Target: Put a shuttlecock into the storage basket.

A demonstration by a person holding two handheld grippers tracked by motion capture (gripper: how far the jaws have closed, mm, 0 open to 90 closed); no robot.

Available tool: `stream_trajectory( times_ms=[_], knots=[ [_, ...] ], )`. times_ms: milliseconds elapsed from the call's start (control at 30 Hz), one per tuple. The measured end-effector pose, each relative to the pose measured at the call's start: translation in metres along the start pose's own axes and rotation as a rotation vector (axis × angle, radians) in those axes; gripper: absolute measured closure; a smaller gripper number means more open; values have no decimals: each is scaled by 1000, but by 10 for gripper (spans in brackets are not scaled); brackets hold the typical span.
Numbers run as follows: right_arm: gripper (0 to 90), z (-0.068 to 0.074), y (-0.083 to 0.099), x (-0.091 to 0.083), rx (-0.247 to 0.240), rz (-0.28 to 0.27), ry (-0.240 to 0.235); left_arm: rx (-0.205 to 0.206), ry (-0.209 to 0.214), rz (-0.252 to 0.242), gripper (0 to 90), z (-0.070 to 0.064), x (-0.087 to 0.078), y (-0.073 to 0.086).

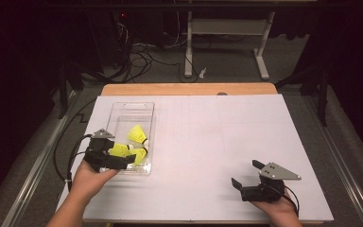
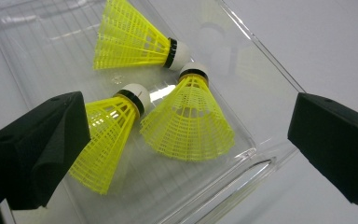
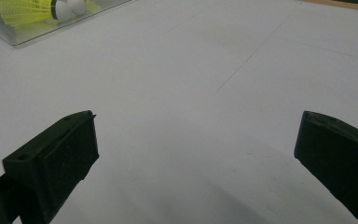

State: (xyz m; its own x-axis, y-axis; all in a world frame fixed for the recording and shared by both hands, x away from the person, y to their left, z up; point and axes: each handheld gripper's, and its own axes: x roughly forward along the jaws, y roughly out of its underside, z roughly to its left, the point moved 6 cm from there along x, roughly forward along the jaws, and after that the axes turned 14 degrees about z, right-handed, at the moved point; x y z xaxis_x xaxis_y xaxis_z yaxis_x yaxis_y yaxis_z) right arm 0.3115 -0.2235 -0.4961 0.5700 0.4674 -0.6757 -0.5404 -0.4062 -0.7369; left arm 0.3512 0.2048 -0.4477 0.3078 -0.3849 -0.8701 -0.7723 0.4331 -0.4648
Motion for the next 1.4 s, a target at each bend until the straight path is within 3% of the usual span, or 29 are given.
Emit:
stream_trajectory(
  times_ms=[167,400,800,1167,1400],
  knots=[
    [1,0,0,1,1,0,1,1,12,-74,4,-1,1,7],
    [1,-2,-1,0,4,-11,8,41,29,-188,6,-3,-1,15],
    [1,-3,-3,-2,17,-38,20,50,56,-328,21,-10,-12,29],
    [1,-4,-8,-10,33,-88,35,76,65,-315,10,-10,-1,49],
    [1,-3,-8,-13,22,-103,41,79,80,-353,6,-12,-1,48]
  ],
)
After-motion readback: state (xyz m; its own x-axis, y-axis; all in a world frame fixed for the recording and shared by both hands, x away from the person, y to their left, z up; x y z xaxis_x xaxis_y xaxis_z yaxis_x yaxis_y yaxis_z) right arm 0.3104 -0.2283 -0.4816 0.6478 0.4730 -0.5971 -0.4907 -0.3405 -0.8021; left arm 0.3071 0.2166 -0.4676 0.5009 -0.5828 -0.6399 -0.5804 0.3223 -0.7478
